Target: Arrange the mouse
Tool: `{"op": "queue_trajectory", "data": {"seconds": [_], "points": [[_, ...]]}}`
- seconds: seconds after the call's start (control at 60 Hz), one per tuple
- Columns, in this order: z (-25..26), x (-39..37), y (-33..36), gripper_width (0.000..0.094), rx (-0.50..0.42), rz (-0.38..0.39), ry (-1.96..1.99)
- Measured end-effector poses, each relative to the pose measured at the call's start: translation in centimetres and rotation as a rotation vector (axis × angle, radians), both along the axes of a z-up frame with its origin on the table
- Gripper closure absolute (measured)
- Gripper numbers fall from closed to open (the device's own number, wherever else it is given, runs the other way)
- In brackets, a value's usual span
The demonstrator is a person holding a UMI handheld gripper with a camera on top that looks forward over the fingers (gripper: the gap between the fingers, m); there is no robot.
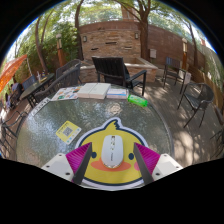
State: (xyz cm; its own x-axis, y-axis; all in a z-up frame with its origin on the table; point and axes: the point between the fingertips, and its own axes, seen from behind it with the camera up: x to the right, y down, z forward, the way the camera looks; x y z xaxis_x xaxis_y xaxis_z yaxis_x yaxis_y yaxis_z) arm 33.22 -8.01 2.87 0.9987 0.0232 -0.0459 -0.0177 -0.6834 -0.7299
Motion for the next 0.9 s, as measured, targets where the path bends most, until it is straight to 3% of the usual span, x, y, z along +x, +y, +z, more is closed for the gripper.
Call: {"op": "queue_trajectory", "data": {"seconds": [0.367,0.6,0.9], "points": [[12.5,-3.0,-12.4,0.0078,0.091,-0.081,-0.076],[15.0,-5.3,-19.4,0.0077,0.102,-0.103,-0.114],[16.1,-5.7,-21.1,0.0074,0.109,-0.113,-0.145]]}}
